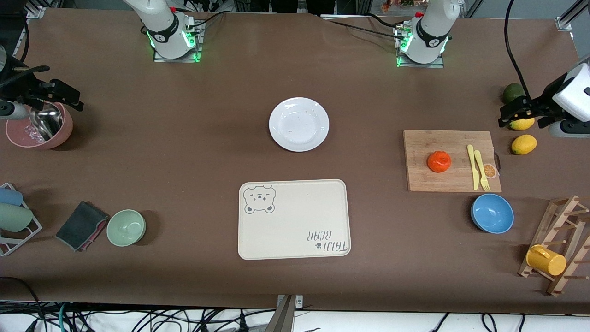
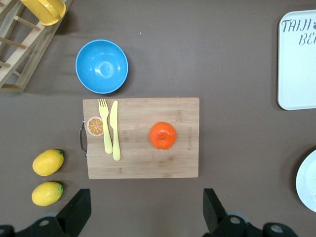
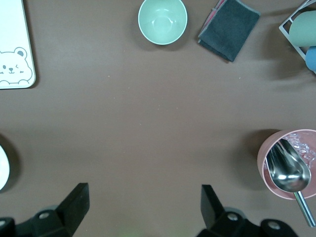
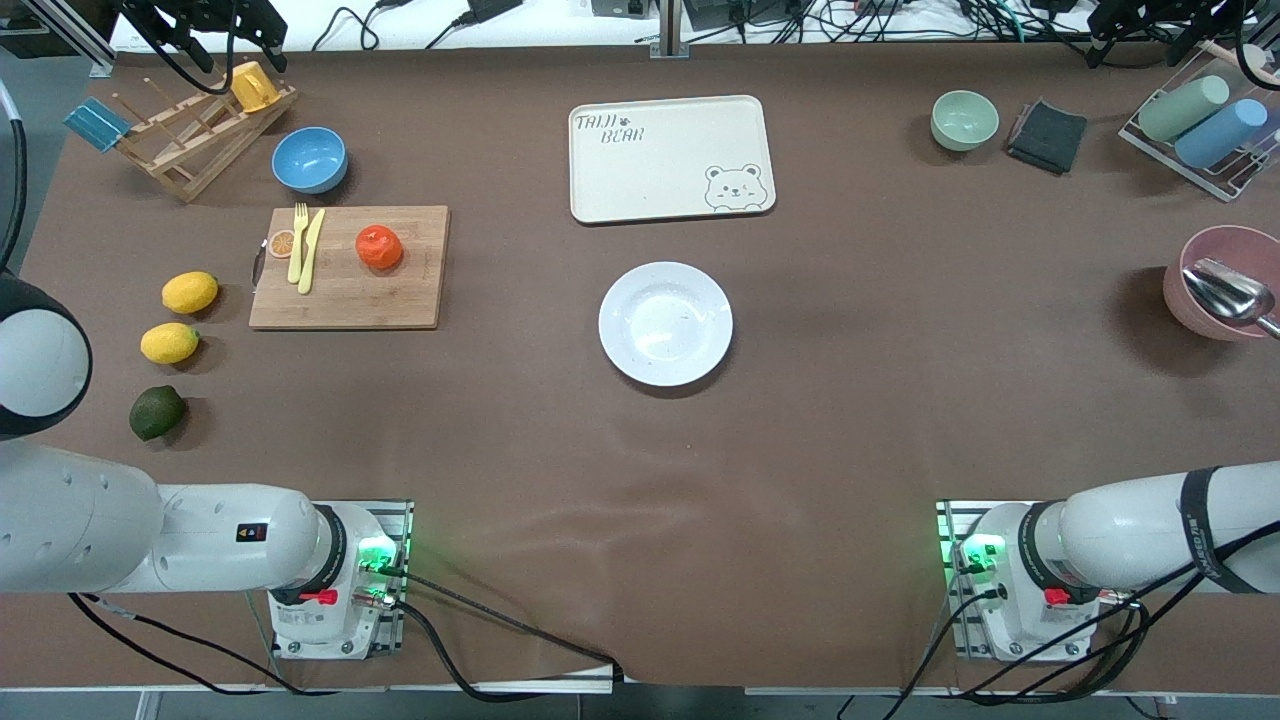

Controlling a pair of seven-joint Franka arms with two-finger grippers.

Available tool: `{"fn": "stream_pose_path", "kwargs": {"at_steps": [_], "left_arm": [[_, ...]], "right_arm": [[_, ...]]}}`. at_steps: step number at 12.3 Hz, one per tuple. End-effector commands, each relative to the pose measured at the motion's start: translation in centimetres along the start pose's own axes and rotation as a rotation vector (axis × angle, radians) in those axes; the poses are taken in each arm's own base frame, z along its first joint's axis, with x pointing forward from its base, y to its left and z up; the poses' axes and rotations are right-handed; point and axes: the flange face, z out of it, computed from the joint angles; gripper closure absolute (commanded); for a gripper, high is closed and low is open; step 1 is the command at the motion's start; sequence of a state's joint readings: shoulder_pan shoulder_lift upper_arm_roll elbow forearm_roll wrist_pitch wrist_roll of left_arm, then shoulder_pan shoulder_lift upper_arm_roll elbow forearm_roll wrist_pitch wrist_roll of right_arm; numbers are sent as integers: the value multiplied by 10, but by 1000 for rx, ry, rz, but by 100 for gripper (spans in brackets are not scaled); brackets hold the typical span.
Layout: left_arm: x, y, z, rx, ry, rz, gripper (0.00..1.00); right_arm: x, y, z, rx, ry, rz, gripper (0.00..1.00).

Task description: Place orange and plate with both arms

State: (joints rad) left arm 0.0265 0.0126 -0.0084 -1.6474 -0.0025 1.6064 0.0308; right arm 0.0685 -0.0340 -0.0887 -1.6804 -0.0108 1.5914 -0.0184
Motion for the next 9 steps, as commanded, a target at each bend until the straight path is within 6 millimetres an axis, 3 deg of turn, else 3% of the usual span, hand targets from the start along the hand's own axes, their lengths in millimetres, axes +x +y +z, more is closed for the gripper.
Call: {"fn": "stream_pose_path", "kwargs": {"at_steps": [1,9], "left_arm": [[-5,0,-8,-20,-10,33,0],[-4,-4,-12,-27,0,58,0]], "right_arm": [[-11,2,-2,-2,-19,7,0],[-8,-2,-4,1,-11,3,0]]}}
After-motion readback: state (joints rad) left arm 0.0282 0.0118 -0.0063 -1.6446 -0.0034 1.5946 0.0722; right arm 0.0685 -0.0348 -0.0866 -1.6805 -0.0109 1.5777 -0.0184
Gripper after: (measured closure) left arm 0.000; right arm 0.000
